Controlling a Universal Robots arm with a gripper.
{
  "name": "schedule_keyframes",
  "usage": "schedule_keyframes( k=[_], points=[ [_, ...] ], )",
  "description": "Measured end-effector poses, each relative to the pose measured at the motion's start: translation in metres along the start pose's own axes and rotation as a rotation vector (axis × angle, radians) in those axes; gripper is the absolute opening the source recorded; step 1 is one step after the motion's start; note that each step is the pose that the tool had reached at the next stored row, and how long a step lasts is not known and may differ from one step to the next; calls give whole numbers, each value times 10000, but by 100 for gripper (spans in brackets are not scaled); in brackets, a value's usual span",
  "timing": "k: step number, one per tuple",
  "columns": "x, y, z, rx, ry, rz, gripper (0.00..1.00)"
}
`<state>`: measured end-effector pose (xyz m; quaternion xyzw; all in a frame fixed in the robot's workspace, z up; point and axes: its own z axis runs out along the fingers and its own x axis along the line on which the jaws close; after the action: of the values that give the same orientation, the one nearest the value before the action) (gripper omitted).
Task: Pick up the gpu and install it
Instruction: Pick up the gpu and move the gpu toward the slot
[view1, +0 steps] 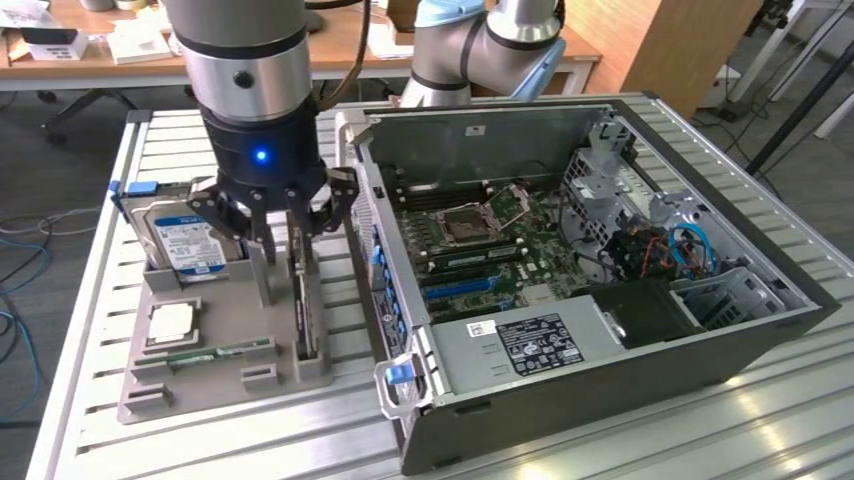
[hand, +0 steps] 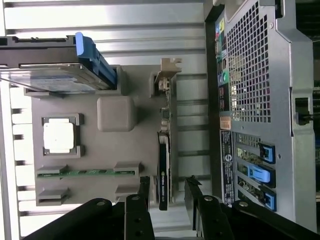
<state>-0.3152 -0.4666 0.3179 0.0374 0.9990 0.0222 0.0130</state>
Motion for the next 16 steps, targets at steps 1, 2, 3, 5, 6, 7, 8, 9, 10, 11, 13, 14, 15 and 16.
schedule_keyframes(
  k=[1,2,3,5,6,7,8,9,10,11,13,14,15,16],
  points=[
    [0,-1,18,0,0,0,41],
    [1,-2,35,0,1,0,41],
    [1,-2,50,0,0,0,41],
    [2,-4,81,0,0,0,41],
    [2,-4,98,0,0,0,41],
    [3,-5,114,-1,-1,0,41],
    [3,-6,130,0,0,0,41],
    [3,-7,143,0,-1,0,41],
    [4,-7,153,-1,-1,0,41],
    [4,-7,159,-1,-1,0,41],
    [4,-8,174,1,0,0,41],
    [4,-9,184,0,0,0,41],
    [5,-9,194,0,0,0,41],
    [5,-9,204,0,0,0,41]
  ],
)
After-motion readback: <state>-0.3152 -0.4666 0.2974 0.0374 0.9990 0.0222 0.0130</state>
